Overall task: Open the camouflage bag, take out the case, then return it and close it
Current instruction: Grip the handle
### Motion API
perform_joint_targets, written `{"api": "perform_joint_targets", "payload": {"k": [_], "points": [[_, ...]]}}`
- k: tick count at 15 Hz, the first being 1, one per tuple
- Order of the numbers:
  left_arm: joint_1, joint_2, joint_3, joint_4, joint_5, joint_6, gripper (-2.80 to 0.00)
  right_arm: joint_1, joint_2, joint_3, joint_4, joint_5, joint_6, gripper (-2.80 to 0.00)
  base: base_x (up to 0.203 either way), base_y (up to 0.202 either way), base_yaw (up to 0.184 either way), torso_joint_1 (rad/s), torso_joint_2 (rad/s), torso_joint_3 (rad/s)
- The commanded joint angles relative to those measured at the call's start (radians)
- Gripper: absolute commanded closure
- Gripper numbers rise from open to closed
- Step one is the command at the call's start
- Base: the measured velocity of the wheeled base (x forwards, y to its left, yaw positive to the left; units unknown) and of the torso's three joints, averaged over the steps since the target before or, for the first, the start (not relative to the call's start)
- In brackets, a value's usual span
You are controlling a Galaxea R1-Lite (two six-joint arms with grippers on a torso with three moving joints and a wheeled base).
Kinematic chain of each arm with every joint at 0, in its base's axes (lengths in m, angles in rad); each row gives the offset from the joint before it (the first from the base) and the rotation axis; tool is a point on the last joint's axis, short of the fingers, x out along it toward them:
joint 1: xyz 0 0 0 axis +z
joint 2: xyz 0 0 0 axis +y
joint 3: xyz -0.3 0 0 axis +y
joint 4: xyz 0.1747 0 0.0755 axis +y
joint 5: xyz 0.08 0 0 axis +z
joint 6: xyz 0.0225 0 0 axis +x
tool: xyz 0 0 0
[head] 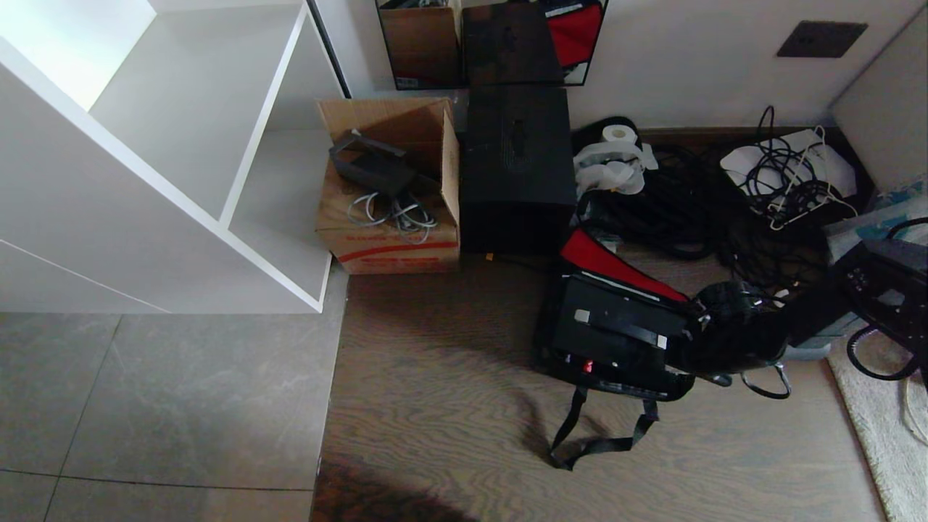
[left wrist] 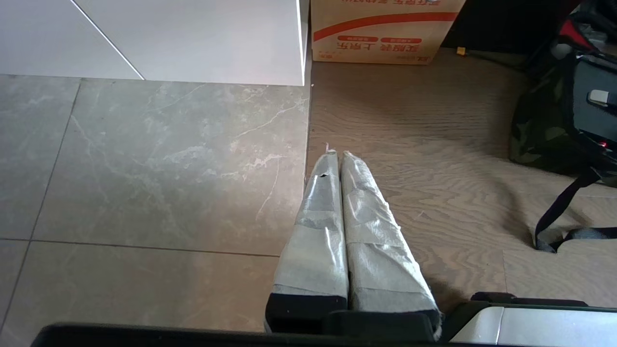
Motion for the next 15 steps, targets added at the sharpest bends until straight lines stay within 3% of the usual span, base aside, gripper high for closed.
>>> {"api": "perform_joint_targets", "payload": {"k": [1, 2, 4, 5, 10, 11, 15], "points": [[0.000, 0.000, 0.000, 0.000, -0.001, 0.000, 0.00, 0.001, -0.053, 0.007, -0.011, 0.004, -0.031, 0.00, 0.000, 0.000, 0.000, 0.000, 0.00, 0.000], [0.000, 0.000, 0.000, 0.000, -0.001, 0.000, 0.00, -0.026, -0.081, 0.005, -0.015, 0.019, -0.093, 0.00, 0.000, 0.000, 0.000, 0.000, 0.00, 0.000], [0.000, 0.000, 0.000, 0.000, -0.001, 0.000, 0.00, -0.076, -0.139, 0.017, -0.013, 0.161, -0.181, 0.00, 0.000, 0.000, 0.000, 0.000, 0.00, 0.000], [0.000, 0.000, 0.000, -0.001, -0.001, 0.000, 0.00, -0.080, -0.164, 0.032, -0.009, 0.226, -0.190, 0.00, 0.000, 0.000, 0.000, 0.000, 0.00, 0.000], [0.000, 0.000, -0.001, -0.001, 0.000, 0.000, 0.00, -0.018, -0.226, 0.070, 0.003, 0.378, -0.218, 0.00, 0.000, 0.000, 0.000, 0.000, 0.00, 0.000], [0.000, 0.000, 0.000, 0.000, -0.001, 0.000, 0.00, 0.014, -0.221, 0.062, 0.003, 0.377, -0.250, -2.80, 0.000, 0.000, 0.000, 0.000, 0.00, 0.000], [0.000, 0.000, 0.000, 0.000, -0.001, 0.000, 0.00, 0.091, -0.155, 0.011, 0.003, 0.324, -0.588, -2.80, 0.000, 0.000, 0.000, 0.000, 0.00, 0.000]]}}
